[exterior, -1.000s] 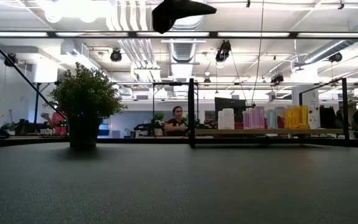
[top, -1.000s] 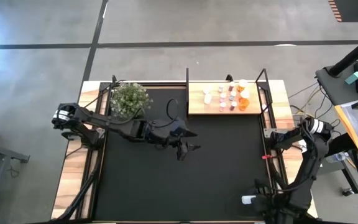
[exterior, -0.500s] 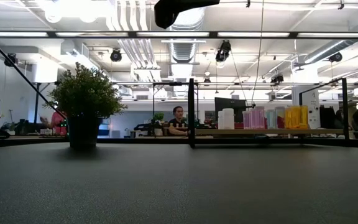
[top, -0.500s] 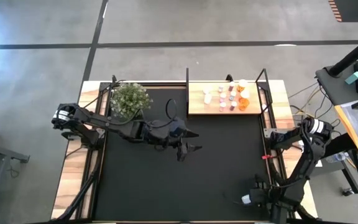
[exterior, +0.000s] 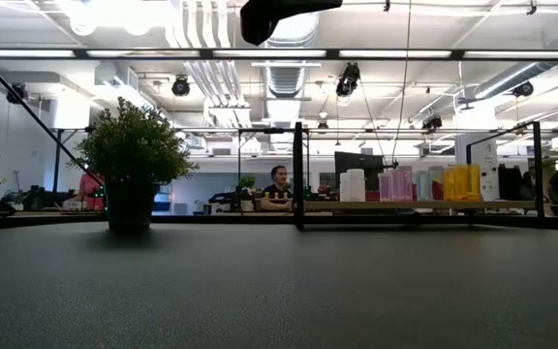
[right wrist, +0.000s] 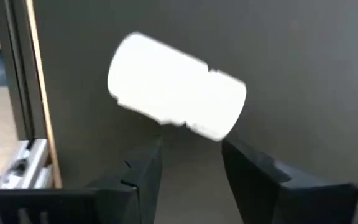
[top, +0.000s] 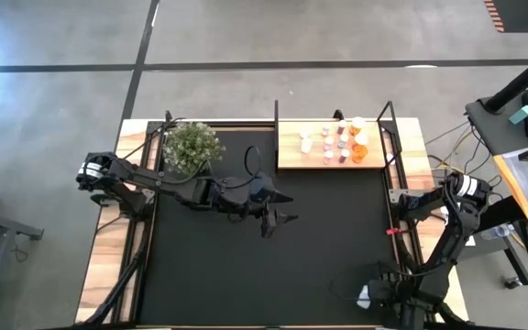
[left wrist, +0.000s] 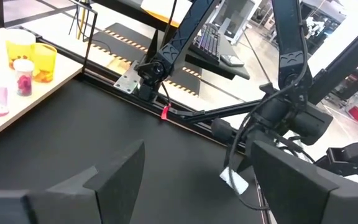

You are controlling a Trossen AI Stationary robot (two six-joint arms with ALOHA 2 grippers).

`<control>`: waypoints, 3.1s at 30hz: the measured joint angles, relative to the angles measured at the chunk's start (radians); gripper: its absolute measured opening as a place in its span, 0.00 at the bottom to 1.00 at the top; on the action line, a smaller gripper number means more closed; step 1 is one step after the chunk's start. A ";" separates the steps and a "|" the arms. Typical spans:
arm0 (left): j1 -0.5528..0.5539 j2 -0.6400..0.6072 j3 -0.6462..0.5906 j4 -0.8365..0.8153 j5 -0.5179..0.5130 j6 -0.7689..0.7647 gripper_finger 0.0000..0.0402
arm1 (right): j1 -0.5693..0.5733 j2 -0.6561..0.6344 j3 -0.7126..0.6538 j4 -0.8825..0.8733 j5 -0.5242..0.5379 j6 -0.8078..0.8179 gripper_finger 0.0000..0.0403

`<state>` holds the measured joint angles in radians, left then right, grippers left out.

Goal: Pick and place medicine bottles onto shelf by color
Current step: Put the white pill bottle on the shelf aligned with the other white pill bottles

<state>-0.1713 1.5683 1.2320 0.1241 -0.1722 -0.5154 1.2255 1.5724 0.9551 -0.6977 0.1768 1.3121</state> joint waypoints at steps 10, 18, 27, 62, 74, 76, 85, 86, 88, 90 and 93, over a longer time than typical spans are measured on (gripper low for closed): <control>0.001 0.000 0.000 -0.002 0.000 0.006 0.69 | 0.005 -0.009 0.033 -0.015 -0.241 0.326 0.41; 0.002 0.000 -0.002 -0.003 -0.001 0.007 0.69 | 0.005 -0.009 0.165 -0.008 -0.056 -0.265 0.38; 0.001 0.000 -0.002 -0.004 -0.001 0.000 0.69 | -0.015 -0.009 0.160 -0.136 0.068 -0.455 0.40; 0.001 0.000 -0.002 -0.004 -0.001 -0.001 0.69 | -0.072 -0.001 -0.068 0.081 0.026 -0.436 0.41; 0.001 0.000 -0.003 -0.004 -0.001 -0.001 0.69 | -0.080 -0.019 -0.022 0.068 0.025 -0.341 0.35; 0.002 0.001 -0.003 -0.004 -0.001 0.000 0.69 | -0.081 -0.034 -0.006 0.031 0.025 -0.338 0.36; 0.023 0.001 -0.003 0.012 -0.001 0.186 0.69 | -0.183 -0.170 0.106 -0.297 0.045 -0.344 0.36; 0.026 0.001 -0.003 0.018 -0.001 0.238 0.69 | -0.205 -0.188 0.118 -0.330 0.061 -0.343 0.36; 0.028 0.001 -0.004 0.034 -0.001 0.362 0.69 | -0.257 -0.225 0.143 -0.381 0.092 -0.344 0.36; 0.030 0.001 -0.004 0.037 0.000 0.493 0.69 | -0.316 -0.265 0.171 -0.416 0.122 -0.345 0.36; 0.033 0.001 -0.003 0.046 0.001 0.644 0.69 | -0.414 -0.320 0.216 -0.436 0.167 -0.352 0.36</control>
<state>-0.1379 1.5696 1.2285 0.1700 -0.1713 0.1291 0.8112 1.2528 1.1715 -1.1341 0.3441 0.9605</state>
